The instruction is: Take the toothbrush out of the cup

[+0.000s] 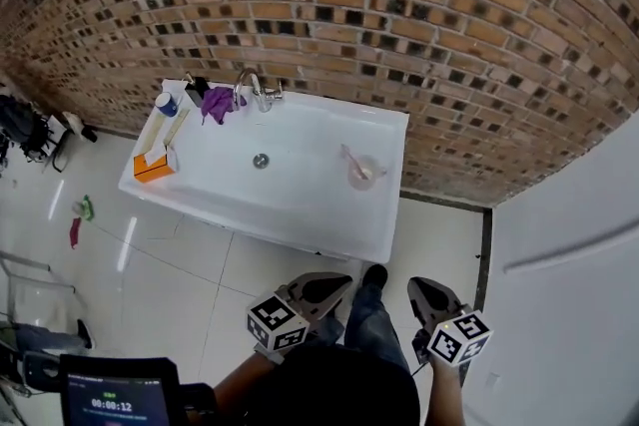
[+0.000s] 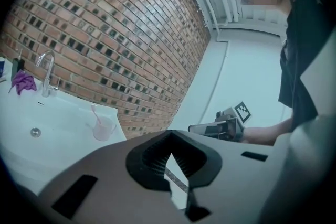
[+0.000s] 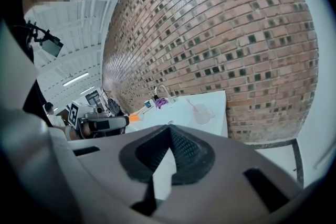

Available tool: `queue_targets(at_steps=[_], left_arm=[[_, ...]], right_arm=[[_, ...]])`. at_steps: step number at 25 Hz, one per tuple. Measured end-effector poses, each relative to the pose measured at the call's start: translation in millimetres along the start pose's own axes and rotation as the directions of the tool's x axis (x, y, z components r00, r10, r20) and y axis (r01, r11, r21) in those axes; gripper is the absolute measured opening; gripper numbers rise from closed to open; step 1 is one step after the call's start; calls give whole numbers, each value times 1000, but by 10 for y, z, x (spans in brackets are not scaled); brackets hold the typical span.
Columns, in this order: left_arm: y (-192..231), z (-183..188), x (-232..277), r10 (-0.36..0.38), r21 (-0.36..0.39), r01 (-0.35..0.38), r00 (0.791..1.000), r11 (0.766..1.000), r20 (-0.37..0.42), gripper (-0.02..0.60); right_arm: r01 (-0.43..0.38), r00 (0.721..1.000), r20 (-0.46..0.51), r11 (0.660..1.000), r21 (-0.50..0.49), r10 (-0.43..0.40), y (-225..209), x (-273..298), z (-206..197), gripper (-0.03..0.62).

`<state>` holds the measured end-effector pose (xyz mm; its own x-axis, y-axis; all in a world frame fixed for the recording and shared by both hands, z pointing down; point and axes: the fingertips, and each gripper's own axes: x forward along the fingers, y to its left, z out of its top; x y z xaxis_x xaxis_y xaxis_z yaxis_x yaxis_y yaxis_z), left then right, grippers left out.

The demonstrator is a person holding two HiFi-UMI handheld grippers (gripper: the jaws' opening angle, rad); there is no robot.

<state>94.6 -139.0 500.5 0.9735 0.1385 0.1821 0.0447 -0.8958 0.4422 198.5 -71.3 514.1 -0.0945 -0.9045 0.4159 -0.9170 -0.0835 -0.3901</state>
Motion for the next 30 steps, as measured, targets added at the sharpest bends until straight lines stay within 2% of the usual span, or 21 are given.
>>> queue_targets(at_steps=[9, 18, 24, 30], left_arm=[[444, 245, 153, 121, -25, -120, 992, 992, 39, 5], [785, 544, 581, 210, -26, -209, 976, 978, 51, 5], [883, 676, 827, 273, -33, -271, 961, 962, 51, 5], [947, 685, 1037, 345, -34, -343, 937, 939, 62, 5]], right_arm=[[-114, 993, -48, 993, -40, 112, -216, 552, 380, -14], [-220, 972, -98, 974, -51, 214, -637, 971, 818, -14], [-292, 950, -128, 955, -45, 284, -917, 1140, 984, -14], [-363, 924, -149, 931, -49, 352, -1158, 1255, 1029, -14]])
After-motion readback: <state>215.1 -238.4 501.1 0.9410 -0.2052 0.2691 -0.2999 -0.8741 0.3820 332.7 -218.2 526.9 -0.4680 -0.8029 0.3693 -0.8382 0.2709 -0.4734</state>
